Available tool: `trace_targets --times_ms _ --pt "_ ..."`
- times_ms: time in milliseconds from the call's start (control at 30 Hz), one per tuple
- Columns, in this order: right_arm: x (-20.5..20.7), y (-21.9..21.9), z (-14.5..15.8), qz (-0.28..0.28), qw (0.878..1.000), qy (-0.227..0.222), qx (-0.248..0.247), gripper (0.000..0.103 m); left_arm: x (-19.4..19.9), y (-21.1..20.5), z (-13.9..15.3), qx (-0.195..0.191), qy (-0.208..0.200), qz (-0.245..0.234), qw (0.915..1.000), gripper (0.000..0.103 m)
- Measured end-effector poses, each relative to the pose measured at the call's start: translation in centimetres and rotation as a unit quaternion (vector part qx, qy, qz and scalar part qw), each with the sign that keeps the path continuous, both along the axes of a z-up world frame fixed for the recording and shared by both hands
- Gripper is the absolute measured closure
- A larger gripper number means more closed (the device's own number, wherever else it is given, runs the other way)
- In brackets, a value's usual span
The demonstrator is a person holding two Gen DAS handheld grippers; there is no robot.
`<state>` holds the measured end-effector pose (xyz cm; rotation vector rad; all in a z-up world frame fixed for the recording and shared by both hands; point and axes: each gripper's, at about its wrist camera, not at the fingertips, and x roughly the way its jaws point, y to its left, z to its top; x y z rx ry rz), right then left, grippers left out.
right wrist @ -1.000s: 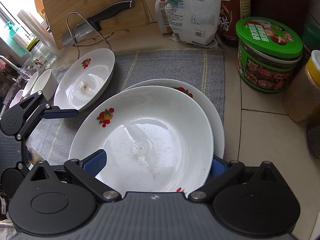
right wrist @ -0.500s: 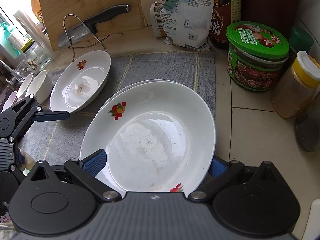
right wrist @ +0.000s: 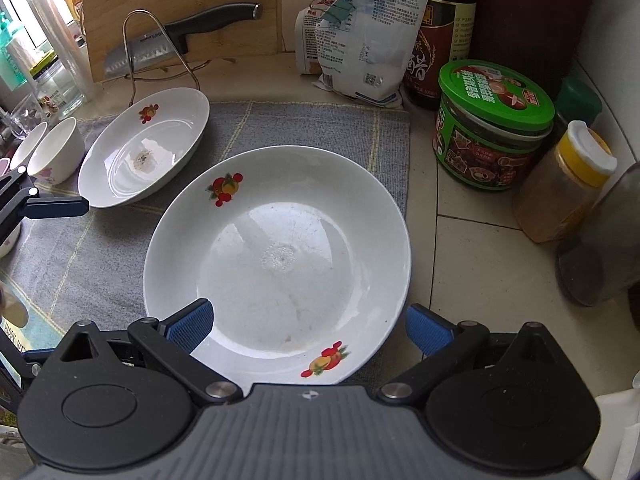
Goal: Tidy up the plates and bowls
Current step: 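Lower the plate onto the other fruit-decal plate and open the right gripper, then move the right gripper to the rim of the stained fruit-decal plate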
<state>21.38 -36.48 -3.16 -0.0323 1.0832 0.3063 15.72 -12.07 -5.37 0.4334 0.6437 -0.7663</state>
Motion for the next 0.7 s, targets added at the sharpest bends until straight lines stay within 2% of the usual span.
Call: trace_targets --times_ms 200,400,533,700 --pt "-1.3 1.7 1.8 0.031 0.998 -0.059 -0.001 0.0 -0.7 1.8 0.7 -0.021 0.005 0.071 0.9972 0.001" --pt "-1.9 5.0 2.4 0.078 0.991 -0.104 0.008 0.0 -1.5 5.2 0.4 -0.035 0.024 0.163 0.9857 0.001" --pt "-1.8 7.3 2.4 0.091 0.99 -0.109 0.025 0.0 -1.4 8.1 -0.2 -0.037 0.032 0.214 0.9757 0.001" --pt "-1.4 10.0 2.0 0.086 0.991 -0.103 0.026 0.0 -0.5 11.4 -1.4 -0.044 0.041 0.249 0.9665 0.001"
